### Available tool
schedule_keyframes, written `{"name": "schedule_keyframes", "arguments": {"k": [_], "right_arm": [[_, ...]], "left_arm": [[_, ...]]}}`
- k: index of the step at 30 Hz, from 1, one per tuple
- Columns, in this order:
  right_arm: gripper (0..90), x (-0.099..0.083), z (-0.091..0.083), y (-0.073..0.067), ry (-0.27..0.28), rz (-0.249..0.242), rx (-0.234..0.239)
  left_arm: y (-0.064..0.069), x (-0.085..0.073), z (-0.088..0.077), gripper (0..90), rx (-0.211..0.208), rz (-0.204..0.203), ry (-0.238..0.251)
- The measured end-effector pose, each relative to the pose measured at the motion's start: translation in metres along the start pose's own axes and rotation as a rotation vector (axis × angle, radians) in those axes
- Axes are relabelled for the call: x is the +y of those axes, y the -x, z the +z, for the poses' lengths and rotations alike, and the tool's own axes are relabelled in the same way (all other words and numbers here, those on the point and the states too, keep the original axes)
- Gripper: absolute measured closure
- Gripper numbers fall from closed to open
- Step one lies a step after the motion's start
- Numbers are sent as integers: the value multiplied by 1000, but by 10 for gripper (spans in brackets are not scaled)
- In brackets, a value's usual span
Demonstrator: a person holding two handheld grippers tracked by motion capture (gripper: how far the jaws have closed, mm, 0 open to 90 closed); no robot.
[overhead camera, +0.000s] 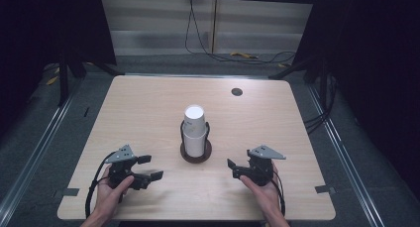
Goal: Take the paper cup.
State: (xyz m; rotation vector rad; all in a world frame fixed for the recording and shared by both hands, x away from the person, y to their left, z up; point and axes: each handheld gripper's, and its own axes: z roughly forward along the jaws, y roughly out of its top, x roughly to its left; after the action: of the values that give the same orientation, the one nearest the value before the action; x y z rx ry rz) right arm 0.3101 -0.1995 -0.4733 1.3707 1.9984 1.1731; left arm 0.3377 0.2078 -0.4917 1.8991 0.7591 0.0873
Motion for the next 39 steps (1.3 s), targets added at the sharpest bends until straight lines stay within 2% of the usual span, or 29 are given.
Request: {"name": "schedule_keyframes", "arguments": {"k": [4,9,17,23,32,39], "right_arm": [[177,2,-3,2,20,1,11],[185,2,-4,2,10,0,34],[205,8,-6,-6,14,-14,82],[222,17,-10,-9,26,-25,111],[232,31,-14,-17,36,-57,141],[261,50,-10,-24,56,-76,188]], "left_arm": [[-1,0,0,164,10,-1,0],[-1,0,1,164,11,0,-4],[-1,0,0,164,12,-2,1],[0,0,0,164,2,7,-4],[1,0,-1,164,11,12,-10],[1,0,-1,164,10,15,-13]]}}
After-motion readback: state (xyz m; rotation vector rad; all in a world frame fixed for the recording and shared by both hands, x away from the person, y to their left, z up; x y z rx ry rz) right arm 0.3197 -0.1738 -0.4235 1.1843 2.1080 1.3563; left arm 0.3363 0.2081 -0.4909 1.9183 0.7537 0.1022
